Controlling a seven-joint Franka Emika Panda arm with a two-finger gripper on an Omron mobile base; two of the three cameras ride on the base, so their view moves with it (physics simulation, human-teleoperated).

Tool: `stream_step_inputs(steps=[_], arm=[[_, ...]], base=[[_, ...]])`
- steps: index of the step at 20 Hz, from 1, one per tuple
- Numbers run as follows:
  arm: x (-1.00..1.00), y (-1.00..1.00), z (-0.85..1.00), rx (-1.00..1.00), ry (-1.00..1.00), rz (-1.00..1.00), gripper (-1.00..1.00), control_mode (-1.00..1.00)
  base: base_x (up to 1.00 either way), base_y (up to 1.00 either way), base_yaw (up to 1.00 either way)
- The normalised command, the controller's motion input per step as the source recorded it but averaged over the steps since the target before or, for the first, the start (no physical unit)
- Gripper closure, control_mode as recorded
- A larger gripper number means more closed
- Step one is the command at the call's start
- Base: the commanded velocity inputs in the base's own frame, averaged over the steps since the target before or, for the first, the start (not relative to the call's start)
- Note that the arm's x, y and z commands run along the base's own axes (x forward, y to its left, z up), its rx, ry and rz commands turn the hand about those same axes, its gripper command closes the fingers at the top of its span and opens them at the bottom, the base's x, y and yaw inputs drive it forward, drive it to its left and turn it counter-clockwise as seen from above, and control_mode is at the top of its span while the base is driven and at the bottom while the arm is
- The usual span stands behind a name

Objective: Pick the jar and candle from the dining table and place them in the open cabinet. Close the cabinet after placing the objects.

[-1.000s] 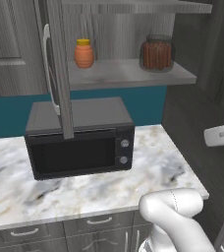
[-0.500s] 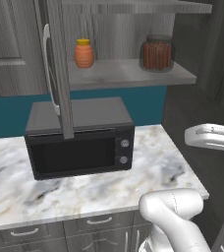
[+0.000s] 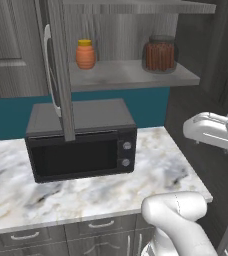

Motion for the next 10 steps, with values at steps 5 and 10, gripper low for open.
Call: stream_step_inputs(steps=[5,10], arm=[[0.01,0.00,-0.26,0.04,0.08,0.00,-1.00,-1.00],[0.03,0.01,-0.08,0.00,0.03,0.00,-1.00,1.00]], base=[[0.00,0.00,0.00],[0.01,0.00,0.00]])
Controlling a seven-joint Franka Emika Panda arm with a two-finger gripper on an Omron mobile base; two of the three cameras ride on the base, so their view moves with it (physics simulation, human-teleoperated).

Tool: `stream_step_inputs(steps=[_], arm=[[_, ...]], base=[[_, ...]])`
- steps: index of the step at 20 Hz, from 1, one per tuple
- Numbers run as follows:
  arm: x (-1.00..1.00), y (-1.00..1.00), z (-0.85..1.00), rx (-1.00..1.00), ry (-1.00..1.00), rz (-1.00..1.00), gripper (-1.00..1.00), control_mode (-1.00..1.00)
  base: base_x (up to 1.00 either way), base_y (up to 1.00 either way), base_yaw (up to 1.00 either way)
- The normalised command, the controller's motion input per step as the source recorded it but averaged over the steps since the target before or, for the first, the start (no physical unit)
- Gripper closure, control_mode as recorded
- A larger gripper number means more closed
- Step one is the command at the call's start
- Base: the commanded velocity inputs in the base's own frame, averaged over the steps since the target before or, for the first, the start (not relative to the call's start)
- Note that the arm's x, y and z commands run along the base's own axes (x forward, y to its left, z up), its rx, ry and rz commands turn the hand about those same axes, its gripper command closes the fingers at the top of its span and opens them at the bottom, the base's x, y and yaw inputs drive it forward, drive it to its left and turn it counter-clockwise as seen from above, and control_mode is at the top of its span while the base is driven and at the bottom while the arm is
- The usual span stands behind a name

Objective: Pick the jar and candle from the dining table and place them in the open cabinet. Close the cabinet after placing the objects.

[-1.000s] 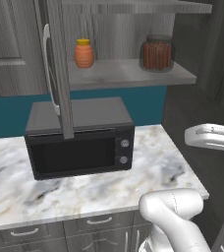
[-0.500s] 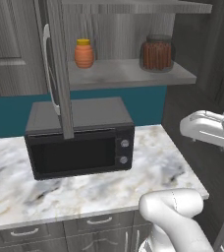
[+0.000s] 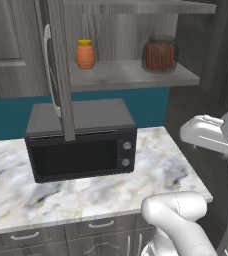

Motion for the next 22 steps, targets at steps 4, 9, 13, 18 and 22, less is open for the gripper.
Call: stream_step_inputs(steps=[4,9,13,18,22], arm=[[0.00,0.00,0.00,0.00,0.00,0.00,-1.00,1.00],[0.00,0.00,0.00,0.00,0.00,0.00,-1.00,1.00],[0.00,0.00,0.00,0.00,0.00,0.00,-1.00,1.00],[0.00,0.00,0.00,0.00,0.00,0.00,-1.00,1.00],[0.00,0.00,0.00,0.00,0.00,0.00,-1.00,1.00]], base=[[0.00,0.00,0.00],[-0.34,0.19,0.01],[-0.86,0.44,0.09],[-0.78,0.65,0.18],[-0.48,0.71,0.37]])
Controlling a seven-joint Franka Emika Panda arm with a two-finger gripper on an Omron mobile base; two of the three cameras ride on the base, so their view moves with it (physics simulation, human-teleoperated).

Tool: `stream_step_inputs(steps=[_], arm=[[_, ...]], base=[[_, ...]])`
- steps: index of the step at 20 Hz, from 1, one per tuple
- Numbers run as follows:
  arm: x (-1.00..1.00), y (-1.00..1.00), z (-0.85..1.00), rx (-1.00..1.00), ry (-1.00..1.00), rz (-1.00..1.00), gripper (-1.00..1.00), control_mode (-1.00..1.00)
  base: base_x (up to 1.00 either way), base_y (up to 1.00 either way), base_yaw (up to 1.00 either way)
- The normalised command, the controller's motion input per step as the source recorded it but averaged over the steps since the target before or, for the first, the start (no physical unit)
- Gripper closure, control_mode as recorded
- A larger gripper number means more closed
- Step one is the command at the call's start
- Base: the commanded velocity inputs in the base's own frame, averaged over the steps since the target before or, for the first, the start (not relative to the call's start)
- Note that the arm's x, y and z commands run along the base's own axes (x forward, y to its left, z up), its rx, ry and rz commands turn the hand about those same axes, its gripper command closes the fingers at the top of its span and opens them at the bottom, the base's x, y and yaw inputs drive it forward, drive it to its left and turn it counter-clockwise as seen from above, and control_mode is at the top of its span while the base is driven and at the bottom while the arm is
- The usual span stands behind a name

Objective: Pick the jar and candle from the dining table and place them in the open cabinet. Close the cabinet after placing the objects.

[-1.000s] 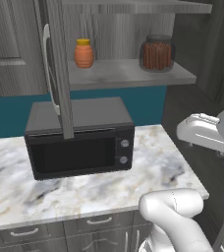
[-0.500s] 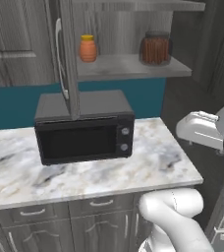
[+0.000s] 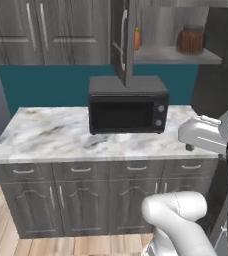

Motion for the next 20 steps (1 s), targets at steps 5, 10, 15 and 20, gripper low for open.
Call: stream_step_inputs(steps=[5,10,15,20], arm=[[0.00,0.00,0.00,0.00,0.00,0.00,-1.00,1.00],[0.00,0.00,0.00,0.00,0.00,0.00,-1.00,1.00],[0.00,0.00,0.00,0.00,0.00,0.00,-1.00,1.00],[0.00,0.00,0.00,0.00,0.00,0.00,-1.00,1.00]], base=[[-0.21,0.77,0.53],[0.11,0.58,0.80],[0.10,0.10,0.98],[0.13,0.12,0.99]])
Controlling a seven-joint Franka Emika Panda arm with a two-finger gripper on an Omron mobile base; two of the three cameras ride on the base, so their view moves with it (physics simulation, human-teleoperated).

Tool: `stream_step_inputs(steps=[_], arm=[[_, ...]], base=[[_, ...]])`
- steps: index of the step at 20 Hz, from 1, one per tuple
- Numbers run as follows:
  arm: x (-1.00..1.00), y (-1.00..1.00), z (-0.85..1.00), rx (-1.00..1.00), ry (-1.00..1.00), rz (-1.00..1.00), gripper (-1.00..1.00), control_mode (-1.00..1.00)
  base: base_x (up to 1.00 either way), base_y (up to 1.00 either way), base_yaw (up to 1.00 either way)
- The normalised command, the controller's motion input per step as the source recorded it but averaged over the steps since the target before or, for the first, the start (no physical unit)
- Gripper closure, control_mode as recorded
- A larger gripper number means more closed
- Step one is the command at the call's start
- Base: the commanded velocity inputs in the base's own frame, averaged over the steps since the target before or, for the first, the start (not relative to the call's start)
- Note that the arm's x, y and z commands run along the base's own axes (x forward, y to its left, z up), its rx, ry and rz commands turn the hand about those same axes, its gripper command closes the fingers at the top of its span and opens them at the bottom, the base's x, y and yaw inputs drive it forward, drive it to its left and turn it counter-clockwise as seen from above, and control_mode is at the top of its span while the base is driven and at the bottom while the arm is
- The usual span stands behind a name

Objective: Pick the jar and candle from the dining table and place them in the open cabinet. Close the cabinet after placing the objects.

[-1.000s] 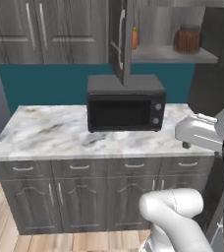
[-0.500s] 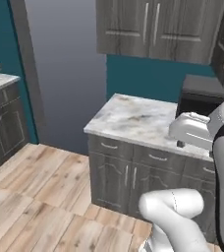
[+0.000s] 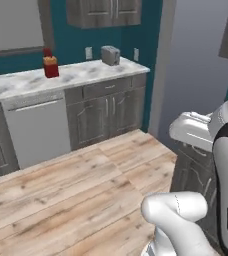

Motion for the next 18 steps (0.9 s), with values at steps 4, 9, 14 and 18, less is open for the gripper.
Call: stream_step_inputs(steps=[4,9,14,18], arm=[[0.00,0.00,0.00,0.00,0.00,0.00,-1.00,1.00],[0.00,0.00,0.00,0.00,0.00,0.00,-1.00,1.00],[0.00,0.00,0.00,0.00,0.00,0.00,-1.00,1.00],[0.00,0.00,0.00,0.00,0.00,0.00,-1.00,1.00]], base=[[0.31,0.22,0.92],[0.43,0.29,0.87],[0.67,0.33,0.77],[0.75,0.39,0.61]])
